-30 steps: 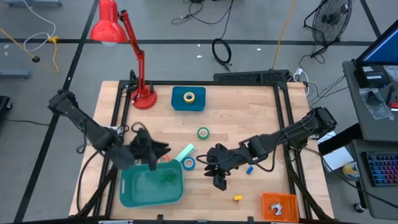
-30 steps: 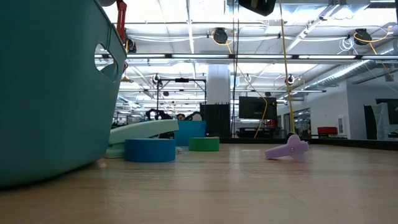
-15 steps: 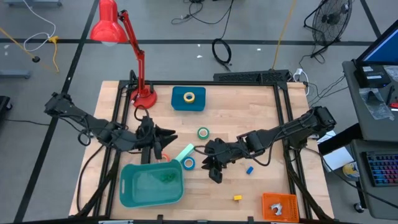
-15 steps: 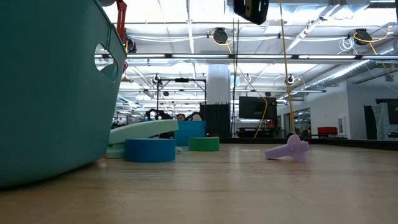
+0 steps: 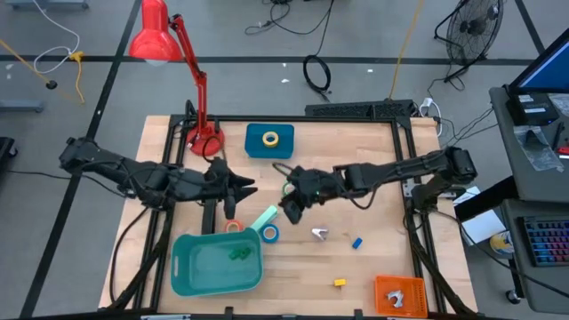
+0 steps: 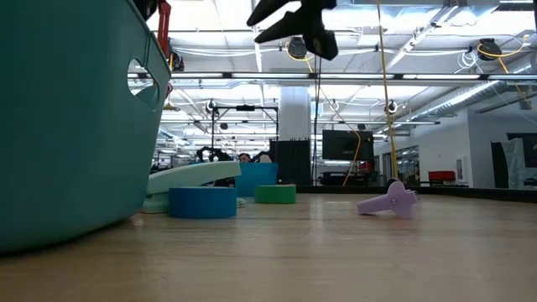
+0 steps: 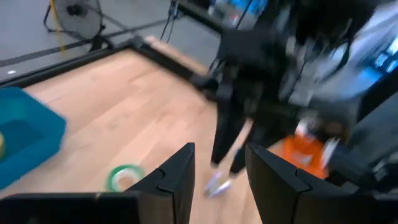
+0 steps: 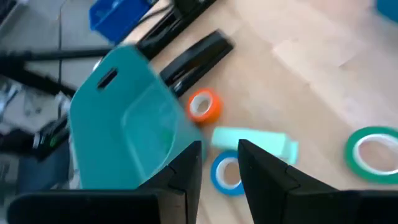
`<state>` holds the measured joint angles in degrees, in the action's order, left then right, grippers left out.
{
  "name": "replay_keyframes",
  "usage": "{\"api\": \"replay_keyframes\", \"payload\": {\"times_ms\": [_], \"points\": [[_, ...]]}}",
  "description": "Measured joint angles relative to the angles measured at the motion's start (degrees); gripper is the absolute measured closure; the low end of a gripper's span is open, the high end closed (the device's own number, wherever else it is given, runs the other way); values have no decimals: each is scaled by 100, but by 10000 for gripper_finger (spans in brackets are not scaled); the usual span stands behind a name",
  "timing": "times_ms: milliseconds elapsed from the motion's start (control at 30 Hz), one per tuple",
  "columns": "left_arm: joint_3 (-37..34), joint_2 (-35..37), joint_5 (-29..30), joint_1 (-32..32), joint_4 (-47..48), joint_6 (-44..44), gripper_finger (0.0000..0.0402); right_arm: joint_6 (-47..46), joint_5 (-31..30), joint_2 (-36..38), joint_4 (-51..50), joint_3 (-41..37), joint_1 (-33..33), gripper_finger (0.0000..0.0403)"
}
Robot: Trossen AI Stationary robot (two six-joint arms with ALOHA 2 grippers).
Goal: Pick and place Stapler, Stapler remover, tape
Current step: Put the green tape into the blue bin
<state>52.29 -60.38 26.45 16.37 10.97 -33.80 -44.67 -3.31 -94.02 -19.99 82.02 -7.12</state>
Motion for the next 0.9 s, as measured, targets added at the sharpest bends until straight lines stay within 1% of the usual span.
{"api": "replay_keyframes", "payload": {"times_ms": [100, 200, 333, 433, 500, 600, 667, 733, 833, 900], "points": [[0, 20, -219, -311, 517, 217, 256, -139, -263, 0, 3, 0, 174, 307], [0, 17, -471, -705, 1047, 74, 256, -333, -578, 0, 14, 0, 256, 307], [0, 20, -895, -1212, 1488, 60, 256, -436, -848, 0, -6, 0, 320, 307], [0, -46, -1140, -1573, 1660, 239, 256, -549, -888, 0, -46, 0, 384, 307], [0, -146, -1405, -1838, 1720, 328, 256, -702, -892, 0, -258, 0, 425, 307], [0, -338, -1855, -2183, 1751, 323, 256, -886, -1044, 0, -944, 0, 499, 307], [0, -457, -2062, -2313, 1754, 329, 256, -1053, -1267, -2, -1485, -33, 563, 307], [0, -517, -2264, -2357, 1761, 306, 256, -1161, -1432, -2, -1677, -203, 649, 307], [0, -524, -2345, -2274, 1773, 313, 257, -1169, -1465, -9, -1512, -573, 800, 307], [0, -523, -2330, -2192, 1835, 304, 256, -1169, -1329, -9, -1225, -866, 934, 307]]}}
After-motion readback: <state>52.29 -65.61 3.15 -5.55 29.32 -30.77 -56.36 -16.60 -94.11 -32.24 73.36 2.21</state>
